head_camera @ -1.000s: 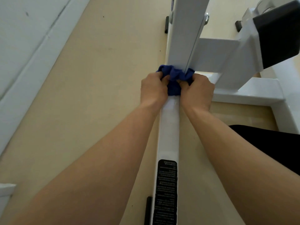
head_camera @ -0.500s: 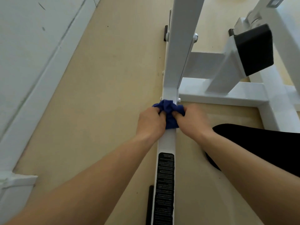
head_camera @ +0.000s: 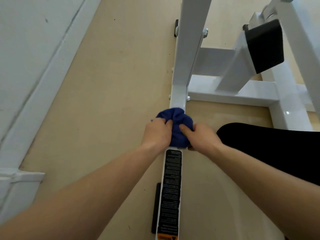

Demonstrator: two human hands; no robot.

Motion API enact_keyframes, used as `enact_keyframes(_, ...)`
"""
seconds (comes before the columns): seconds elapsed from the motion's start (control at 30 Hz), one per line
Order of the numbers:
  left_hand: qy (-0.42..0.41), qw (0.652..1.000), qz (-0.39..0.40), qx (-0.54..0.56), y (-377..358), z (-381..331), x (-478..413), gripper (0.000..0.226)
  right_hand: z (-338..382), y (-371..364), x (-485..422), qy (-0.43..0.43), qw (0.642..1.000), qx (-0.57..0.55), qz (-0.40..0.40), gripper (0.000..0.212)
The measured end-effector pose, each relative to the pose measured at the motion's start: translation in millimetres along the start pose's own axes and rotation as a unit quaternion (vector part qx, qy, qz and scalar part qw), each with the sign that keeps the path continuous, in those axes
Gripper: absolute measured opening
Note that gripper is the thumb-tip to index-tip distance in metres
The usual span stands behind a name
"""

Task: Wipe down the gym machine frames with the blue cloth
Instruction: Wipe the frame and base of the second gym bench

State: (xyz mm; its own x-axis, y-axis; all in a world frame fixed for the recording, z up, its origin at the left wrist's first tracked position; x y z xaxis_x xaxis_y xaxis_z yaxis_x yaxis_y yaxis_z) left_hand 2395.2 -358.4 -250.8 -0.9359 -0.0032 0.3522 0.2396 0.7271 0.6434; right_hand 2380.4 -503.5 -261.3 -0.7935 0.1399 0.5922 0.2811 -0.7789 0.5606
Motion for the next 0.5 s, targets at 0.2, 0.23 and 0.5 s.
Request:
enact_keyframes(0.2, -0.016, 0.999, 0.007, -0.032, 8, 9, 19, 0.037, -7, 5, 25, 0.001, 1.000, -0.003, 0.027, 0.030)
enact_keyframes(0.23, -0.021, 0.998, 0.007, -0.051, 12, 8, 18, 0.036, -5, 10, 27, 0.016, 1.000, -0.011, 0.016, 0.024)
enact_keyframes(0.5, 0.002, 0.999, -0.033, -0.007, 43, -36, 11, 0.016, 23, 49, 37, 0.086, 0.987, -0.102, -0.091, 0.019)
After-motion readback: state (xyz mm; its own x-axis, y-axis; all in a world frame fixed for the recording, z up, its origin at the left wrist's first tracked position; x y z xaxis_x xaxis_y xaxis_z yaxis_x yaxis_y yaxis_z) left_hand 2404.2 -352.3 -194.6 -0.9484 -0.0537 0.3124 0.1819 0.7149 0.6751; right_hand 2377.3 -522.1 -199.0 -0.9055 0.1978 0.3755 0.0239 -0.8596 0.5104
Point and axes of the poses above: each hand's wrist, its own x-axis away from the middle knuckle, its own y-axis out of the back of the hand, z = x × y, the point moved 4 cm from there along -x, towards the middle knuckle, and after that the axes turned 5 degrees about -y, right-handed, at the moved point
